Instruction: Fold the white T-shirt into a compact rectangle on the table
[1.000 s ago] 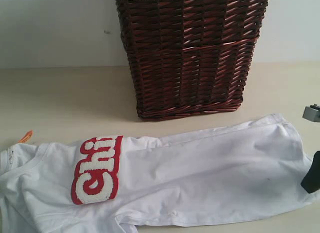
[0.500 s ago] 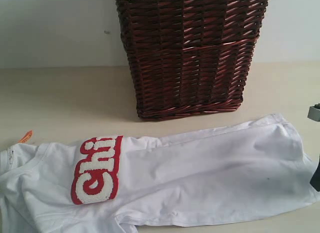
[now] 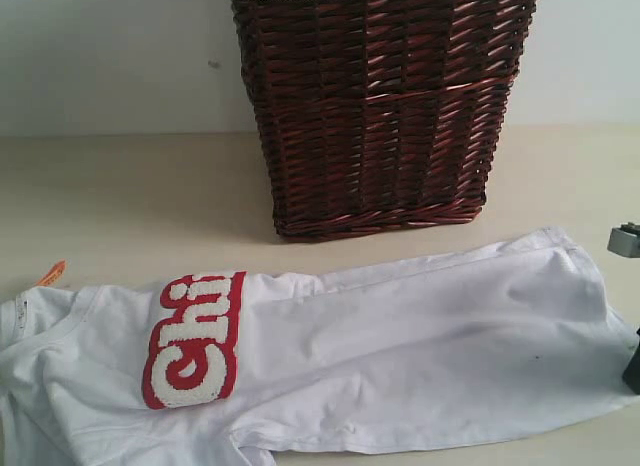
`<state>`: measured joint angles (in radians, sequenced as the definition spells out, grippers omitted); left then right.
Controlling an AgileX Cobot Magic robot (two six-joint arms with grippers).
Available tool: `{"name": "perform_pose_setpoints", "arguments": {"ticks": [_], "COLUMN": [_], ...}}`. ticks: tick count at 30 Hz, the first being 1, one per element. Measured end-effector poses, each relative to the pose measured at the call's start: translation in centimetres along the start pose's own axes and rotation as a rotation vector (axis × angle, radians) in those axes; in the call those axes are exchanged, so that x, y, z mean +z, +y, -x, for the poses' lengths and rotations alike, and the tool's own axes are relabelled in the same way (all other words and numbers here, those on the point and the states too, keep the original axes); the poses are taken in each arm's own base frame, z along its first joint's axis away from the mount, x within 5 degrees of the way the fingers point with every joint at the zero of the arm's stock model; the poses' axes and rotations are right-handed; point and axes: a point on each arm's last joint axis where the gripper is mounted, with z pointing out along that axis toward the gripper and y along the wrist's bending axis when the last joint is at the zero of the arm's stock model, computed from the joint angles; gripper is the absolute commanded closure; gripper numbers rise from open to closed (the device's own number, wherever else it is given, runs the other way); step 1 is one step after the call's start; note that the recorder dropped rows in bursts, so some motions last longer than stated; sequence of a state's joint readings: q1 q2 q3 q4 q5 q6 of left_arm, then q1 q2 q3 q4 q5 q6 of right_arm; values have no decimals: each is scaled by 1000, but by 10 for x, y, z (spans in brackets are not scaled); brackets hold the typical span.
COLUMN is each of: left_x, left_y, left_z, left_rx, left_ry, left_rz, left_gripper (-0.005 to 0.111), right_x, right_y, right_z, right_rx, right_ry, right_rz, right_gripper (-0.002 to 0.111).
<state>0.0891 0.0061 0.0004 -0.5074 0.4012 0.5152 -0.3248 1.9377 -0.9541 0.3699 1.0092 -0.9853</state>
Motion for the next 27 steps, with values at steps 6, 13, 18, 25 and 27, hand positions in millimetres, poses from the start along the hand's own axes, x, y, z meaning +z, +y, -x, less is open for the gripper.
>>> {"name": "perform_pose_setpoints", "arguments": {"ticks": [6,13,18,25,27], "left_x": [0,0,0,0,0], "left_y": [0,0,0,0,0], "left_z": [0,0,0,0,0], "left_rx": [0,0,0,0,0], "left_ry": [0,0,0,0,0], "left_rz": [0,0,0,0,0], "left_gripper": [107,107,107,107,107], "right_x": [0,-27,-32,-32,-32], "right_y": [6,27,7,5,7], "right_z": [6,34,44,44,44], "right_rx": [-64,-135,-46,-37,-45], "right_ry": [-64,-442,-551,-558,-554], "right_rz": [67,136,-80,-99,-75], "right_gripper": [108,108,92,64,64]}}
